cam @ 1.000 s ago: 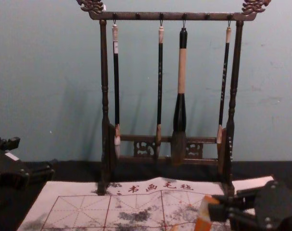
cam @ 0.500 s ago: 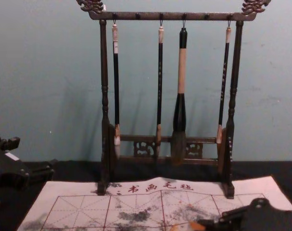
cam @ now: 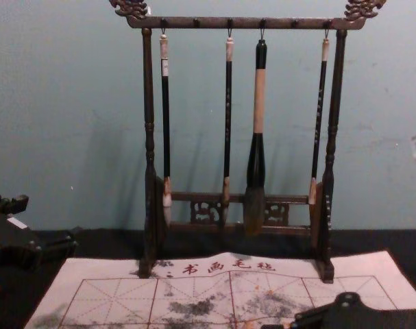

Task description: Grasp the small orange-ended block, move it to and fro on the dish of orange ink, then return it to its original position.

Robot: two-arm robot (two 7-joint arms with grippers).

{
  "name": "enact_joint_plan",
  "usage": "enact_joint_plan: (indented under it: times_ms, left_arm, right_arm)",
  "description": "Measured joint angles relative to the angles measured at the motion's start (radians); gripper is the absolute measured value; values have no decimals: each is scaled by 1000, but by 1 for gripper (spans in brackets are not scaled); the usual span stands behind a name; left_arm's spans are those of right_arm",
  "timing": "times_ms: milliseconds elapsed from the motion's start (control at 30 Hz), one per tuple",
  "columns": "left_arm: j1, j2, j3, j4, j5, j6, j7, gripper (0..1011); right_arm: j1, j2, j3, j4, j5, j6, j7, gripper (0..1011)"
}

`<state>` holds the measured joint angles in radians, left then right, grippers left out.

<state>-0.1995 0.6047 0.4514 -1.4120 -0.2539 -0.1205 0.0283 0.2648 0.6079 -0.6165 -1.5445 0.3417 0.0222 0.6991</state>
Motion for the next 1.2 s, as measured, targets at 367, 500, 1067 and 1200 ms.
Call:
enact_joint_plan:
  times_ms: [367,500,1067,1200]
  left_arm:
    - [0,0,0,0,0,0,0,1001]
    - [0,0,0,0,0,0,0,1001]
    - [0,0,0,0,0,0,0,1001]
    - [0,0,0,0,0,0,0,1001]
  right_arm:
    - [14,-21,-19,17,-18,1,-2,80]
    - [16,-25,-24,20,-25,-1,-3,80]
    - [38,-55,-34,54,-46,-1,-11,80]
    - [50,-69,-35,72,-51,-1,-13,80]
